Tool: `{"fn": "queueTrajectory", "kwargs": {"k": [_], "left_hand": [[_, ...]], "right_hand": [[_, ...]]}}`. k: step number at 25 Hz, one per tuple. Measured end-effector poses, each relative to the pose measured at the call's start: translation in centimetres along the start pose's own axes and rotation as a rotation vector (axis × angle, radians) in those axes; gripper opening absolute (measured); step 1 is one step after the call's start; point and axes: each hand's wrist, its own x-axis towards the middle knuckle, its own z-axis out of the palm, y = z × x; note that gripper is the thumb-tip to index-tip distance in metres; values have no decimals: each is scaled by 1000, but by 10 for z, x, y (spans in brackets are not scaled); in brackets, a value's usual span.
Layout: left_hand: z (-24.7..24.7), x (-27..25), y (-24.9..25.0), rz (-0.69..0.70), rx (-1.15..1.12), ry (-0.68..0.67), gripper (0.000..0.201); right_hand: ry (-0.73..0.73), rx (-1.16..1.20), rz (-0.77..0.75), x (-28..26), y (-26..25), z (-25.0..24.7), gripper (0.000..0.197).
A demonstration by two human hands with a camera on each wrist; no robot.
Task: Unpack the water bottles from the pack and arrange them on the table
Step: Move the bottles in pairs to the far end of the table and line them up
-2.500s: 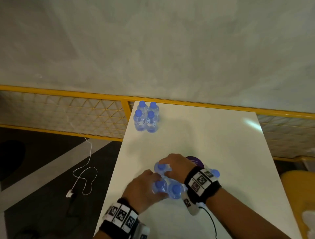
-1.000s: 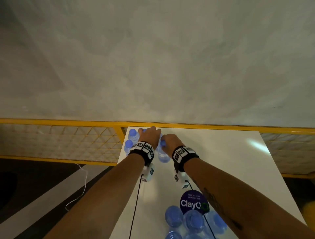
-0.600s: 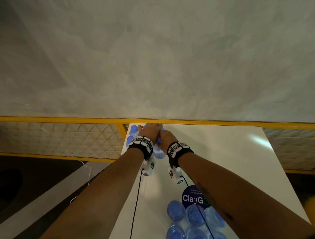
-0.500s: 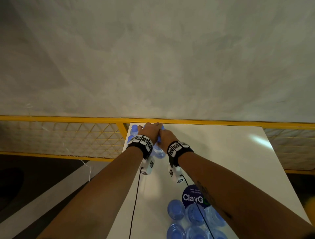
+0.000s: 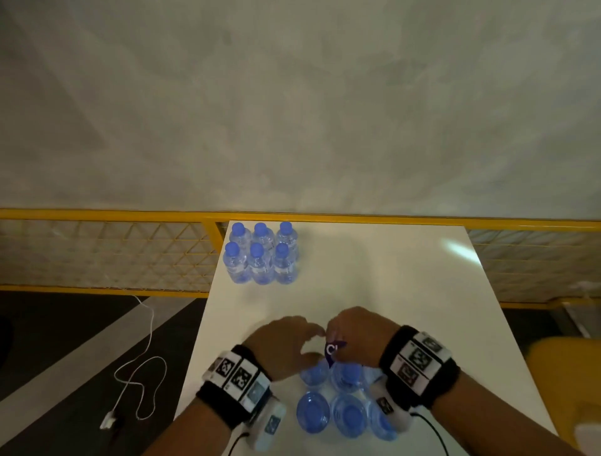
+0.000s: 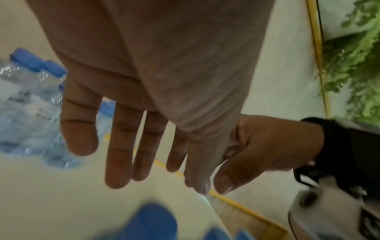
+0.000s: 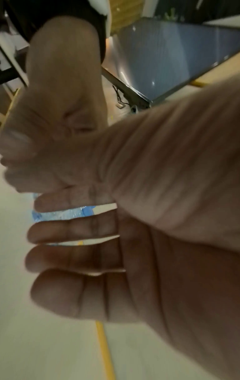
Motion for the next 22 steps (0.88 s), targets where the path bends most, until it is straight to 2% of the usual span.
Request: {"fn": "queueTrajectory", "kwargs": {"k": [3, 6, 9, 11, 14, 18, 22], "left_hand": [[32, -12, 17, -32, 56, -84, 34], [48, -8, 21, -86, 85, -34, 38], [48, -3, 15, -112, 106, -13, 24], [32, 2, 6, -103, 120, 28, 20], [-10, 21, -1, -74, 88, 151, 24], [-71, 72, -7, -126, 85, 256, 33], [-102, 129, -23, -164, 79, 308, 33]], "right_hand": [[-42, -79, 63, -35, -2, 23, 27], [9, -163, 94, -42, -5, 47, 31], [58, -147, 139, -37, -2, 61, 30], [75, -133, 145, -36, -1, 59, 29], [119, -84, 163, -36, 1, 45, 26], [179, 31, 184, -15, 15, 19, 33], [271, 107, 178, 22, 24, -16, 29]]}}
